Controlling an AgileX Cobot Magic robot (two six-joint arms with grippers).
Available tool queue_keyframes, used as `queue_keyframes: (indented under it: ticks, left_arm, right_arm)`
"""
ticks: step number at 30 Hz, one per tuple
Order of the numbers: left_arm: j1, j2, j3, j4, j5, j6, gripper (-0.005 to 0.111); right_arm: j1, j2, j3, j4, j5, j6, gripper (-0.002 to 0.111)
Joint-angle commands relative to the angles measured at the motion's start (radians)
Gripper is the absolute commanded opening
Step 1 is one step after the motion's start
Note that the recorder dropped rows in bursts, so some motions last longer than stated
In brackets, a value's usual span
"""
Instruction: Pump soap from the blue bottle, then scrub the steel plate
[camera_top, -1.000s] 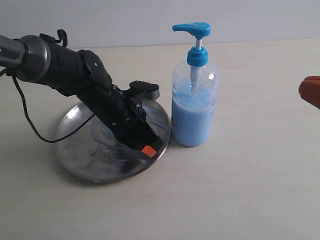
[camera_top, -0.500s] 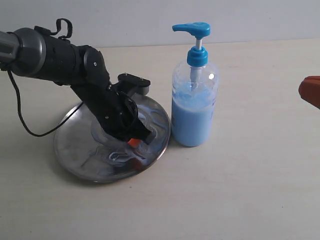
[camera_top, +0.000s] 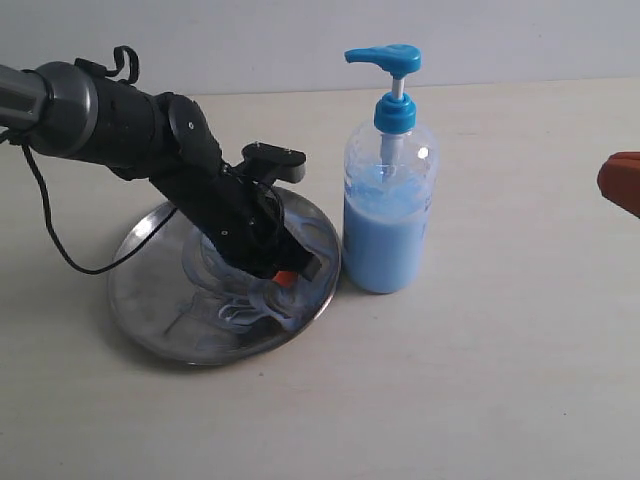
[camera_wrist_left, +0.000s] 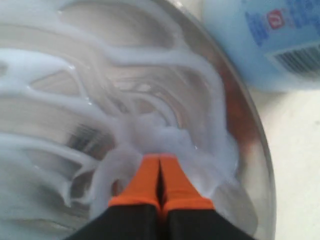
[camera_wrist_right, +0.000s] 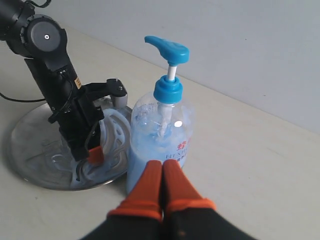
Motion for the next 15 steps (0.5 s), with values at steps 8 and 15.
queue_keyframes:
  ticks: [8,15]
  left_arm:
    - [0.0,0.035,0.017,0.234,0.132,-0.093,0.0]
    - [0.0,0.035,0.017,0.271,-0.015,-0.222,0.0]
  right_arm:
    - [0.001,-0.006,0.008,0.0,-0.016,-0.002,0.0]
    - [0.001,-0.006,0.008,0.0,-0.016,-0.002,0.0]
